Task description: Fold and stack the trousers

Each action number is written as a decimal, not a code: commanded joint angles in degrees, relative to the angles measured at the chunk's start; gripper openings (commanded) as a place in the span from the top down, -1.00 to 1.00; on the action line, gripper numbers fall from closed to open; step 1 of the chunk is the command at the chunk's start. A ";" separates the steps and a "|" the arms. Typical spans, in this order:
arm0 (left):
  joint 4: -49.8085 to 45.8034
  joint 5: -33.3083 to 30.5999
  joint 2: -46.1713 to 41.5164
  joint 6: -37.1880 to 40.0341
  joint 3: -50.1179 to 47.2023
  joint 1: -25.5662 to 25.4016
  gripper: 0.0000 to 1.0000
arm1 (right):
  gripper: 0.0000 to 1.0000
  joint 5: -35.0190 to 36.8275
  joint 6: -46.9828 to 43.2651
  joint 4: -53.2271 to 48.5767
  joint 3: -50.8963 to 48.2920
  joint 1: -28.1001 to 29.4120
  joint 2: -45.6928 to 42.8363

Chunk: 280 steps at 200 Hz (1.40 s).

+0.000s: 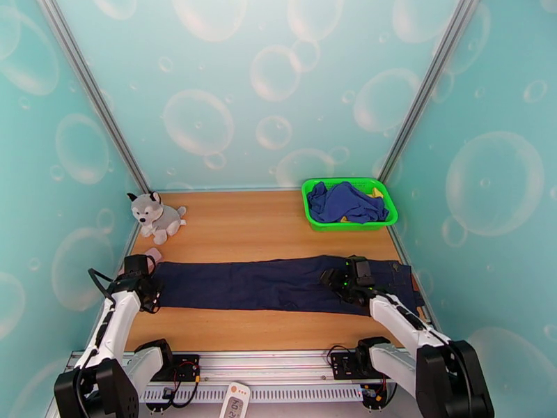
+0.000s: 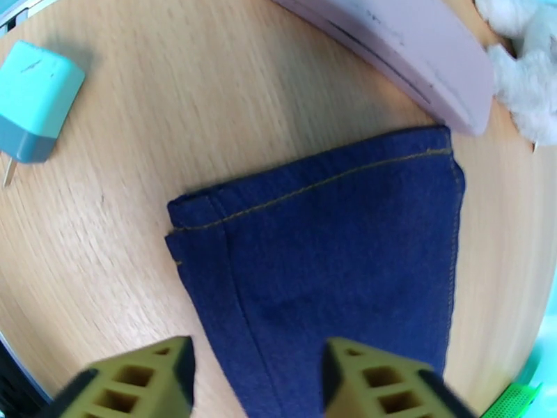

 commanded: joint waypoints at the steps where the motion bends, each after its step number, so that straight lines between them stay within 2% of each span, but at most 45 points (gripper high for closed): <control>1: 4.24 -1.52 -3.96 6.63 4.38 -3.17 -0.98 | -0.31 -0.26 -3.42 -7.65 3.78 -3.80 -4.28; 18: 9.57 1.79 -2.83 10.60 4.23 -7.99 -0.98 | -0.31 -4.24 -2.17 -8.16 3.93 -6.37 -4.06; 45: 18.79 11.38 6.92 12.79 2.48 -18.36 -0.99 | -0.31 -8.06 2.82 -4.14 -1.00 -9.31 -4.60; 58: 22.06 11.51 10.70 12.53 2.21 -24.47 -0.99 | -0.31 -5.84 4.33 -4.98 -1.81 -9.52 -6.02; 75: 22.54 7.36 14.12 11.14 2.87 -29.08 -0.99 | -0.32 3.49 6.65 -11.54 0.13 -10.54 -8.15; 89: 22.58 4.85 15.90 9.88 1.96 -29.12 -0.99 | -0.32 10.49 8.45 -16.94 3.25 -13.04 -8.37; 103: 20.15 1.06 17.86 7.32 1.32 -27.63 -0.99 | -0.33 11.59 8.31 -19.75 5.58 -18.25 -7.27; 109: 19.40 0.30 18.72 6.72 0.99 -26.58 -0.99 | -0.33 10.67 8.28 -20.63 5.76 -20.99 -6.83; 114: 19.31 0.03 19.35 6.54 0.52 -25.66 -0.98 | -0.33 9.24 7.76 -20.97 5.55 -26.11 -6.51; 135: 21.40 1.08 19.92 5.70 -2.32 -21.97 -0.99 | -0.33 2.96 5.52 -19.47 2.77 -40.40 -5.81; 151: 23.35 3.13 19.19 5.66 -3.86 -20.34 -0.99 | -0.34 2.36 3.80 -18.35 1.85 -46.69 -3.42; 177: 23.54 3.29 18.51 6.47 -3.69 -20.05 -0.99 | -0.31 -0.90 0.01 -14.63 2.57 -52.48 3.38; 196: 23.39 3.67 18.51 6.96 -3.31 -19.96 -0.99 | -0.19 -2.76 -0.34 -13.71 2.77 -52.27 6.60; 226: 24.42 4.80 17.93 6.45 -4.08 -20.14 -0.98 | -0.18 0.92 -0.02 -11.58 1.11 -51.80 5.08; 238: 24.78 5.05 18.04 6.32 -4.44 -20.14 -0.98 | 0.03 0.78 0.01 -10.08 0.54 -51.91 5.94; 254: 24.66 5.31 18.24 6.41 -4.44 -20.14 -0.99 | 0.65 0.21 0.10 -8.41 0.21 -52.17 8.95; 263: 24.42 5.45 18.25 6.58 -4.40 -20.13 -0.99 | 0.89 -0.22 -0.03 -7.93 0.36 -52.16 10.70; 269: 24.24 5.42 18.16 6.66 -4.27 -20.14 -0.99 | 1.00 -0.52 -0.23 -7.51 0.47 -52.15 11.56; 280: 23.94 5.23 17.83 6.76 -4.26 -20.14 -0.99 | 1.00 -0.63 -0.62 -7.23 0.93 -52.08 12.00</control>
